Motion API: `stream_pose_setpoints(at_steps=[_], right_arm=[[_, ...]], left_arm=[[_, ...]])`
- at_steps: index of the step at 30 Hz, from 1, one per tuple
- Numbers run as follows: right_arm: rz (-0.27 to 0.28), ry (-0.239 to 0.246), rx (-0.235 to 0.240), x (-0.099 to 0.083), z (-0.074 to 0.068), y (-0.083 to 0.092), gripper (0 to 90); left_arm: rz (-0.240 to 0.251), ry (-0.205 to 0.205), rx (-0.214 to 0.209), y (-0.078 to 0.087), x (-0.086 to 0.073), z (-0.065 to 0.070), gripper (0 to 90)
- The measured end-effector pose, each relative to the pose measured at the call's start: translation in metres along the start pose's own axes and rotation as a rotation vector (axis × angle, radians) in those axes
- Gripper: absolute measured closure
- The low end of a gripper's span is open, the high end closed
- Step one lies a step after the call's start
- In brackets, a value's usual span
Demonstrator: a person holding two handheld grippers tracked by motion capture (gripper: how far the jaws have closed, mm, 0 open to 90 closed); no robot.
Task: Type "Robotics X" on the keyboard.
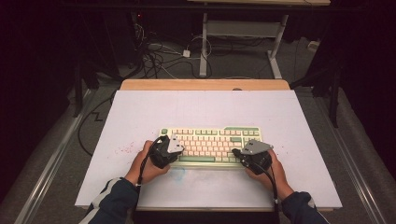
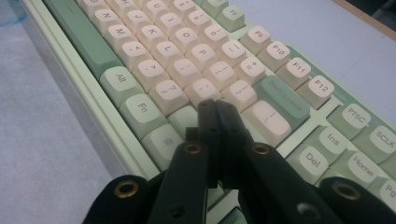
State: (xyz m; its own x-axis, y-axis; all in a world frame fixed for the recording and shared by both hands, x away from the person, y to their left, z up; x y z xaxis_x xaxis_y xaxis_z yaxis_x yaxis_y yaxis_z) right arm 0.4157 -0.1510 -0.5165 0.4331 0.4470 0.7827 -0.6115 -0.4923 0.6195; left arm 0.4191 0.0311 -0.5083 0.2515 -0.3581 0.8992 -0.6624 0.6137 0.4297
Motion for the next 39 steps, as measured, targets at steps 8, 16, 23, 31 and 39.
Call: stream_pose_setpoints(at_steps=[8, 16, 23, 31, 39], right_arm=[[0.0, -0.001, -0.001, -0.0001, 0.0, 0.0, 90.0], [-0.001, 0.0, -0.002, -0.0001, -0.0001, 0.0, 90.0], [-0.001, 0.0, -0.002, -0.0001, -0.0001, 0.0, 90.0], [-0.001, 0.0, -0.002, 0.0, -0.0001, 0.0001, 90.0], [-0.001, 0.002, -0.003, 0.0003, -0.0002, 0.0003, 90.0]], left_arm=[[0.001, -0.006, -0.003, 0.0, -0.0002, 0.0017, 85.9], [-0.002, -0.022, 0.006, -0.0035, -0.0036, 0.004, 87.1], [0.009, -0.023, 0.009, -0.0006, 0.0003, 0.0024, 85.7], [0.023, -0.027, 0.018, 0.0017, 0.0031, 0.0008, 84.9], [0.032, -0.032, 0.02, 0.0027, 0.0042, 0.0006, 81.7]])
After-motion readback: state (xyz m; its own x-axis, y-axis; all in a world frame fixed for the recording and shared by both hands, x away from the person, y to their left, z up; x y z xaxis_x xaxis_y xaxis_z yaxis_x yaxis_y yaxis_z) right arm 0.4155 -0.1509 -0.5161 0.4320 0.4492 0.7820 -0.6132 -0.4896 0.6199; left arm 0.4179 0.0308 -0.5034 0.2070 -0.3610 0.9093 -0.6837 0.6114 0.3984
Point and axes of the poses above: each handheld gripper's, and its own axes: y roughly backward along the jaws, x roughly out of its top, z roughly to its right, the point moved 9 cm from there along -y, roughly forward along the jaws, and after that the axes turned 13 degrees about -y, right-handed, at the moved point
